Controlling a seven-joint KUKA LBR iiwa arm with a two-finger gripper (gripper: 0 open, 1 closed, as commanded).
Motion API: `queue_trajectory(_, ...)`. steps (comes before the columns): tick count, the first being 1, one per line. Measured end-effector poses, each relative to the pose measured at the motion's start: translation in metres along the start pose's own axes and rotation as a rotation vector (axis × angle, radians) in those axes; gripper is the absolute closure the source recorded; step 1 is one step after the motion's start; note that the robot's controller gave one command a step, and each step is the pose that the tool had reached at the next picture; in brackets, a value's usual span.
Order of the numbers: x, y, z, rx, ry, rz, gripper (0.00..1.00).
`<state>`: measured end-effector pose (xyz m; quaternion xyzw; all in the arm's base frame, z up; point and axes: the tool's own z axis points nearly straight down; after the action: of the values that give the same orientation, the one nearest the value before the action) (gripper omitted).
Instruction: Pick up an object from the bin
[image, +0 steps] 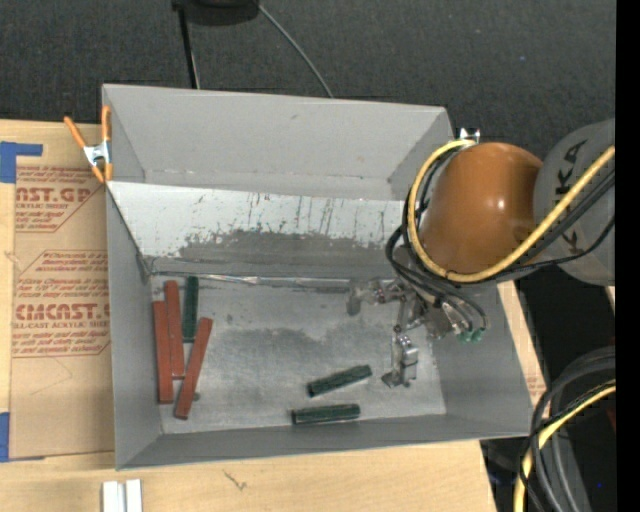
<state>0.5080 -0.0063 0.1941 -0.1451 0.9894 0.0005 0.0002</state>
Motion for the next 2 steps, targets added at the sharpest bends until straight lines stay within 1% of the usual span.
queue_trajectory(1,-0.003,-0.013,0.051,0.003,-0.008,-0.041,0.00)
queue_trajectory(2,0.012,-0.008,0.109,0.001,-0.004,-0.051,0.00)
